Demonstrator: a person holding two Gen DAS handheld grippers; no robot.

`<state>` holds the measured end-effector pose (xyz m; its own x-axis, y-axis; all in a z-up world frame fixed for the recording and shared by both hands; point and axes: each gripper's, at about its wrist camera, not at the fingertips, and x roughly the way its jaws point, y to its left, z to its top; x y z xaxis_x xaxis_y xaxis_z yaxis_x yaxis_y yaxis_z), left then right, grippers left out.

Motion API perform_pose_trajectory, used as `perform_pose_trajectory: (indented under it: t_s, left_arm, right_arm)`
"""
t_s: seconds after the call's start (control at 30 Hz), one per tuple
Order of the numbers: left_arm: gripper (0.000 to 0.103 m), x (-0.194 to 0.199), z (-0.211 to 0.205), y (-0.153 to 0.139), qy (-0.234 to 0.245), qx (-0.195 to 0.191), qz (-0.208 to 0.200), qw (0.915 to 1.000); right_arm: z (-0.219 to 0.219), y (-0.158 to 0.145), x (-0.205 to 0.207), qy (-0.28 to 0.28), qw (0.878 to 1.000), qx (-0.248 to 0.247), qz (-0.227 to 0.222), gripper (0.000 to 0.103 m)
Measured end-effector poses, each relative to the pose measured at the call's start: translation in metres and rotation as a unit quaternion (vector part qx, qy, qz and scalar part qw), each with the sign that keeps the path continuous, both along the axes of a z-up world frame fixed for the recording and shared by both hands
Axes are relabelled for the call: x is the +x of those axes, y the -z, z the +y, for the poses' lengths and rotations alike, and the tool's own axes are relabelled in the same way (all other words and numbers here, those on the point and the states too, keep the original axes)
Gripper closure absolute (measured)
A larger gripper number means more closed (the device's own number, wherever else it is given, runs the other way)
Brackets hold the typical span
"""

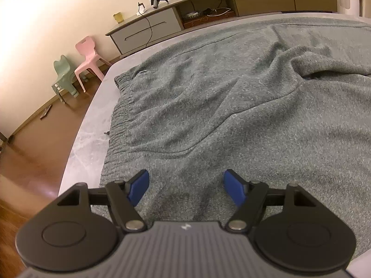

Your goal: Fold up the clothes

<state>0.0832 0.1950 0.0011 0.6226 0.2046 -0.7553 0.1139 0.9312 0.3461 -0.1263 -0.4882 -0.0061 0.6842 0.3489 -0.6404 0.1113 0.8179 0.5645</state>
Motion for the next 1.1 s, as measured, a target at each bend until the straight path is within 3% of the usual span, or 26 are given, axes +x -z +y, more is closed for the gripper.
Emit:
perform_pose_trajectory:
  t_s: [0.03,0.1,0.13,0.2,0.33,0.43,0.5,0.57,0.6,0.63,0.7,0.8,1.1]
  left_arm:
    - [0.025,0.0,0.001,0.0,-0.001,-0.001,0.0,1.0]
    - [0.024,0.0,0.002,0.0,-0.003,0.0,0.0,1.0]
    - [0.023,0.001,0.002,0.0,-0.003,0.0,0.0,1.0]
    - [0.023,0.002,0.001,0.0,-0.002,0.003,-0.001,1.0]
    - [0.023,0.005,-0.006,0.001,0.002,0.018,-0.005,0.9998]
    - [0.023,0.003,-0.009,0.002,0.004,0.028,-0.008,0.9996]
    - [0.023,0.003,-0.009,0.002,0.002,0.027,-0.008,0.9996]
    - [0.022,0.004,-0.009,0.002,0.001,0.028,-0.009,0.9996]
    - [0.02,0.004,-0.009,0.002,0.001,0.028,-0.009,0.9996]
    - [0.018,0.005,-0.008,0.002,-0.001,0.029,-0.009,0.9995]
    - [0.017,0.006,-0.008,0.003,-0.002,0.032,-0.01,0.9995]
    - [0.017,0.005,-0.009,0.003,-0.002,0.035,-0.011,0.9993]
    - [0.017,0.004,-0.013,0.004,-0.002,0.048,-0.017,0.9987]
  right_arm:
    - [0.003,-0.009,0.0,0.011,0.999,-0.015,-0.027,0.1]
    - [0.008,-0.042,-0.019,0.041,0.989,-0.04,-0.134,0.1]
    - [0.01,-0.051,-0.026,0.048,0.985,-0.05,-0.16,0.1]
    - [0.015,-0.058,-0.036,0.048,0.981,-0.072,-0.173,0.1]
    - [0.014,-0.023,-0.032,0.051,0.989,-0.1,-0.097,0.1]
    - [0.014,-0.014,-0.035,0.051,0.989,-0.101,-0.095,0.1]
    - [0.017,-0.023,-0.047,0.046,0.985,-0.097,-0.133,0.1]
    - [0.02,-0.043,-0.078,0.03,0.972,-0.073,-0.222,0.1]
    - [0.023,-0.048,-0.09,0.02,0.967,-0.078,-0.24,0.1]
    - [0.028,-0.049,-0.099,0.012,0.966,-0.095,-0.24,0.1]
    - [0.035,-0.036,-0.108,-0.007,0.971,-0.136,-0.194,0.1]
    - [0.037,-0.008,-0.116,-0.018,0.979,-0.153,-0.135,0.1]
    - [0.045,-0.007,-0.098,-0.064,0.985,-0.11,-0.12,0.097]
